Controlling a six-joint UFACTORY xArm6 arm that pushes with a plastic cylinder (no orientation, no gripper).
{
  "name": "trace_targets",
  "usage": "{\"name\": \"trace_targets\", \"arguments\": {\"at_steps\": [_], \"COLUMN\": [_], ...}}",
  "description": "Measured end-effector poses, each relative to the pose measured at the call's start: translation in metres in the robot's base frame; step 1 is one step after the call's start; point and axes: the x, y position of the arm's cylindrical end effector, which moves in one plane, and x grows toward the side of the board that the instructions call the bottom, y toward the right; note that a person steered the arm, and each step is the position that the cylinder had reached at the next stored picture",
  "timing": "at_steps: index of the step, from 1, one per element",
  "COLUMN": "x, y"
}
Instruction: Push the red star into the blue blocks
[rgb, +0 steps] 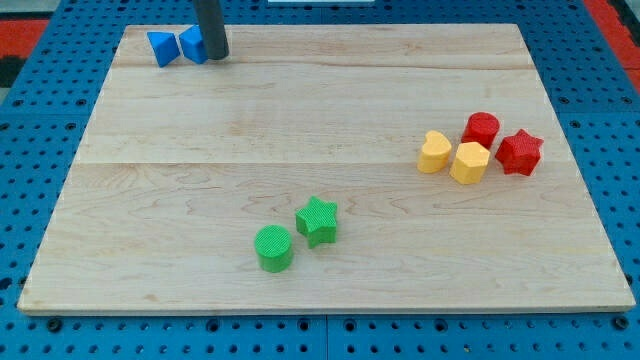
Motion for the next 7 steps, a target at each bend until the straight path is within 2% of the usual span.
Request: {"name": "trace_targets", "arguments": {"at_steps": [2, 3, 4, 5, 7], "x": [0.047, 0.09, 0.17, 0.206, 0.145], "y": [0.298, 0.418, 0.45, 0.421, 0.282]}}
